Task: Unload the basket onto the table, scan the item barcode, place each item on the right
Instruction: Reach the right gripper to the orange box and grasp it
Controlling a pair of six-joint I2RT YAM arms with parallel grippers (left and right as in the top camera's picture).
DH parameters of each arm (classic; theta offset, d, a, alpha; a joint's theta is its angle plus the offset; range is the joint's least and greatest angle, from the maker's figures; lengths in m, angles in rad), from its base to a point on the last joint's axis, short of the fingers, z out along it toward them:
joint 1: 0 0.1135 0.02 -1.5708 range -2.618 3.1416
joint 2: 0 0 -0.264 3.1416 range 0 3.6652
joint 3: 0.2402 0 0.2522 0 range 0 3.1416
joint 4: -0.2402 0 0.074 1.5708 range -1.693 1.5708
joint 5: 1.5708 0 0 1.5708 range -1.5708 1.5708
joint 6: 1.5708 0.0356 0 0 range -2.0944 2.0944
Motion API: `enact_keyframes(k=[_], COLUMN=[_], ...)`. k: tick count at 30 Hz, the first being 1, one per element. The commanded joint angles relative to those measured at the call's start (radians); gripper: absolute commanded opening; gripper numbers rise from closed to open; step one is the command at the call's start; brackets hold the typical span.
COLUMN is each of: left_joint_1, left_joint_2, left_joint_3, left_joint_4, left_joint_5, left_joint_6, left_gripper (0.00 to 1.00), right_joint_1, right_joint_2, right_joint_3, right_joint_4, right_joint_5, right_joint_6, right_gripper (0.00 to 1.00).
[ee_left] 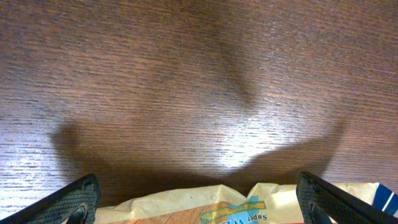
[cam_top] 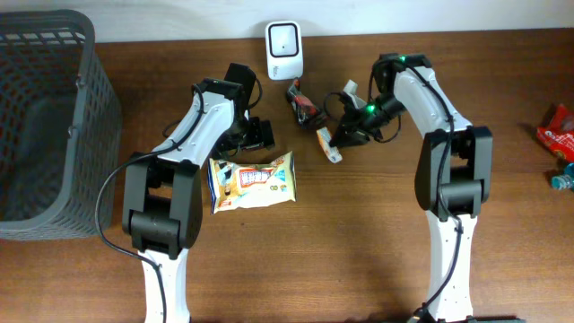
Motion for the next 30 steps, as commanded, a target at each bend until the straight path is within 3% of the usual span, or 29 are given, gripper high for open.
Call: enact_keyframes(k=[1,2,5,9,11,12,13,15,17,22,28,30], left_joint_1=[-0.002,-0.002,-0.002,-0.002,-0.002,-0.002,-0.002,-0.002,-0.002,-0.002,-0.002,-0.002], left_joint_2=[-0.001,-0.001,-0.001,-0.001,-0.001,-0.001,-0.001,-0.001,-0.001,-0.001,-0.001,-0.001], left_joint_3=[-0.003,-0.003,-0.003,-0.003,-0.003,-0.003,-0.003,-0.003,-0.003,-0.003,-0.003,-0.003], left_joint_4=[-0.001,-0.001,-0.001,-0.001,-0.001,-0.001,-0.001,-0.001,-0.001,-0.001,-0.001,-0.001], left_joint_5=[-0.004,-0.004,-0.004,-0.004,-0.004,-0.004,-0.004,-0.004,-0.004,-0.004,-0.004,-0.004], left_joint_6=[0.006,0.006,0.006,0.006,0.006,0.006,0.006,0.006,0.006,0.006,0.006,0.006], left_gripper=[0.99,0.99,0.99,0.99,0.99,0.99,0.99,0.99,0.99,0.99,0.99,0.99], right_joint_1=[-0.071,-0.088,-0.148,-0.19,-0.171,-0.155,-0.133,-0.09,-0.043,0.035,0.083,0.092], right_joint_2=[-0.011,-0.011,-0.012,-0.012,-0.013,-0.013,-0.012,-0.012,-0.012,-0.011,-0.011,-0.011], right_joint_3=[-0.022,-0.022,-0.009,0.106,0.158,0.163,0.161,0.148,0.133,0.124,0.124,0.124], right_joint_4=[0.011,0.01,-0.002,-0.14,-0.208,-0.219,-0.22,-0.192,-0.155,-0.093,-0.071,-0.071], right_joint_5=[0.228,0.28,0.413,0.407,0.321,0.285,0.275,0.283,0.283,0.412,0.432,0.523], right_joint_6=[0.097,0.099,0.133,0.121,0.043,0.037,0.037,0.038,0.04,0.187,0.216,0.289], right_gripper=[0.2,0.27,0.29,0.3,0.33,0.4,0.57,0.68,0.67,0.5,0.47,0.47])
